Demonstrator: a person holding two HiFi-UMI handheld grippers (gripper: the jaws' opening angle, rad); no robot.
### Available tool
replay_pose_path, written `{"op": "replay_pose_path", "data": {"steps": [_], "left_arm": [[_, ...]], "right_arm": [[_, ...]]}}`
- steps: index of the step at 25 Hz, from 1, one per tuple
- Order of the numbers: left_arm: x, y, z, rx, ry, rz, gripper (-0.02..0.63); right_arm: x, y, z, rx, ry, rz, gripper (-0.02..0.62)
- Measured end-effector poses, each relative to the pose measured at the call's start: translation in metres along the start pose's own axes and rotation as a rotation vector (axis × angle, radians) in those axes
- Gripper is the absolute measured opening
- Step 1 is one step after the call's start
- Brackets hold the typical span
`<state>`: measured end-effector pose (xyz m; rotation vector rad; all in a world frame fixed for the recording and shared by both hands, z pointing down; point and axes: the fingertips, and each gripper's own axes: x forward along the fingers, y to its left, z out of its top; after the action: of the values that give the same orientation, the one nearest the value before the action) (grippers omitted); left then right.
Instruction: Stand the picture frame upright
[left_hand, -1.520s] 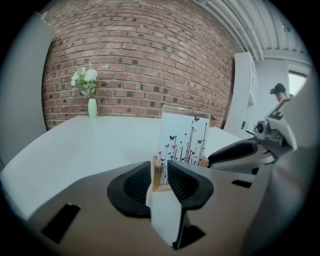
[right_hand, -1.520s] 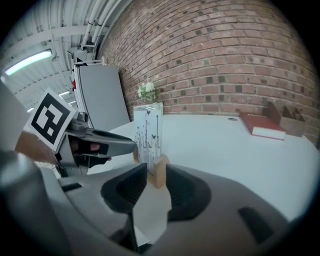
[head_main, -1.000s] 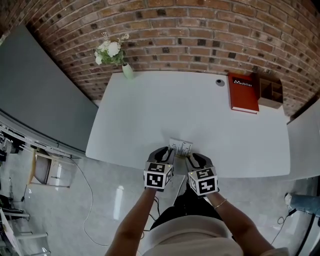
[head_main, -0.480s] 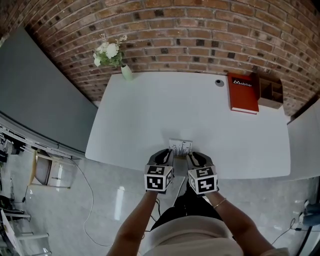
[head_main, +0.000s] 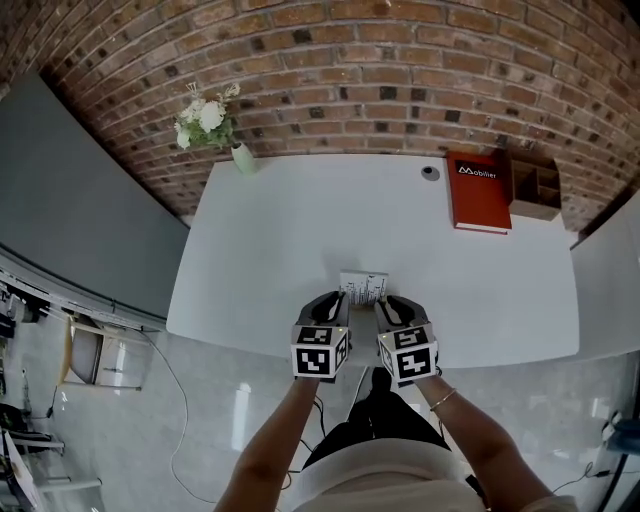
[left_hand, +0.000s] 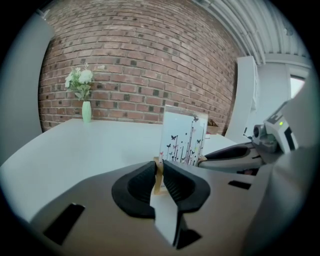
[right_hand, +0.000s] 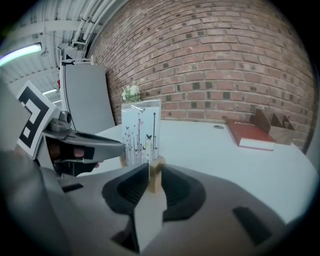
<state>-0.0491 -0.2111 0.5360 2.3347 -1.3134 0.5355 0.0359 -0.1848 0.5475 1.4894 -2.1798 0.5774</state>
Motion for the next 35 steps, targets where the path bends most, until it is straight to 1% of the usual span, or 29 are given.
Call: {"op": "replay_pose_path", "data": {"steps": [4,7,13,18,23,27,29,31,35], "left_arm": [[0.016,0.001,0.015,0.013,-0.002,-0.006,0.041],[0.027,0.002,0.021,0.009,-0.002,-0.003,0.041],[0.045,0.004,0.018,-0.028,0.017,0.009,0.041],[0.051,0.005,0.014,-0.030,0.033,0.013,0.041],[0.052,0.006,0.012,-0.034,0.026,0.005,0.043],[0.051,0.005,0.013,-0.034,0.023,-0.005,0.045],[0.046,0.004,0.014,-0.030,0.016,-0.011,0.071],[0.040,0.004,0.016,-0.030,0.004,-0.011,0.086],[0.024,0.003,0.016,-0.036,-0.020,-0.021,0.084]], "right_arm": [[0.011,-0.014,0.010,-0.029,-0.005,-0.014,0.081],[0.020,-0.024,0.015,-0.041,-0.005,-0.022,0.081],[0.032,-0.037,0.020,-0.043,0.001,-0.028,0.081],[0.038,-0.040,0.014,-0.032,0.020,-0.028,0.081],[0.040,-0.040,0.013,-0.032,0.013,-0.029,0.081],[0.038,-0.039,0.016,0.018,-0.010,-0.008,0.081],[0.034,-0.038,0.019,0.052,-0.030,0.007,0.081],[0.027,-0.038,0.022,0.075,-0.048,0.004,0.081],[0.011,-0.035,0.026,0.109,-0.074,-0.004,0.081]]}}
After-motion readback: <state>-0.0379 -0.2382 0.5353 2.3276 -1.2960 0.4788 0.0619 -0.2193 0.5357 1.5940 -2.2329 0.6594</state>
